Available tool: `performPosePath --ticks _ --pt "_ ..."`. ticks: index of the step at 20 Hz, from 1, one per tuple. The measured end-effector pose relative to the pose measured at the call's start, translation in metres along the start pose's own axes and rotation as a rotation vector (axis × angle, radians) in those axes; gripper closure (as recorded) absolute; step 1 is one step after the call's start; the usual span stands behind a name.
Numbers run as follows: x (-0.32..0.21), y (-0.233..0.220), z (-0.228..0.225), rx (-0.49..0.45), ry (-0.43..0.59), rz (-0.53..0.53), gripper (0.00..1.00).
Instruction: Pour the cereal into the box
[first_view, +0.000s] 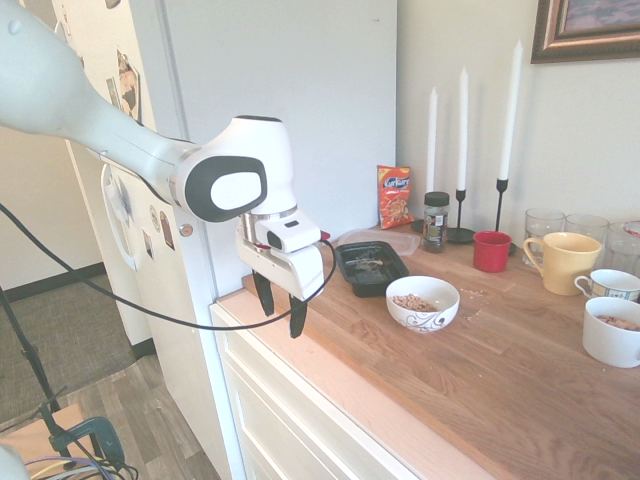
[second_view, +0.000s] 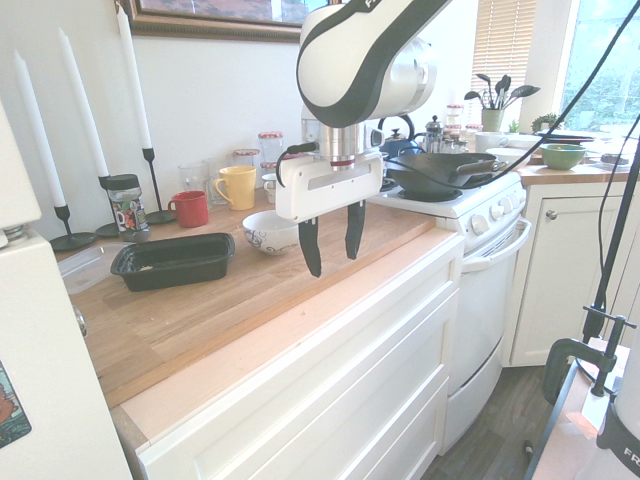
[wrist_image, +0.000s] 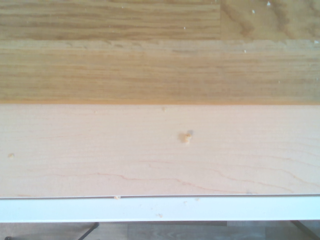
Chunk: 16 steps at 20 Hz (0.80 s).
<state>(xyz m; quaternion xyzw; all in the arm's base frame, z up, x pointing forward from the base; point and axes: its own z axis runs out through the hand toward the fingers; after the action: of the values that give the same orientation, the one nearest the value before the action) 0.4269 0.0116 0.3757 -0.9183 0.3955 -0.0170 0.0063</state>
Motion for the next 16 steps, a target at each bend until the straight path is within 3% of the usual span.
performPosePath --ticks 6,16 --pt "0.016 -0.002 -0.014 0.021 0.027 0.014 0.00" --pt "0.150 0.000 -0.083 0.080 0.082 0.135 0.00"
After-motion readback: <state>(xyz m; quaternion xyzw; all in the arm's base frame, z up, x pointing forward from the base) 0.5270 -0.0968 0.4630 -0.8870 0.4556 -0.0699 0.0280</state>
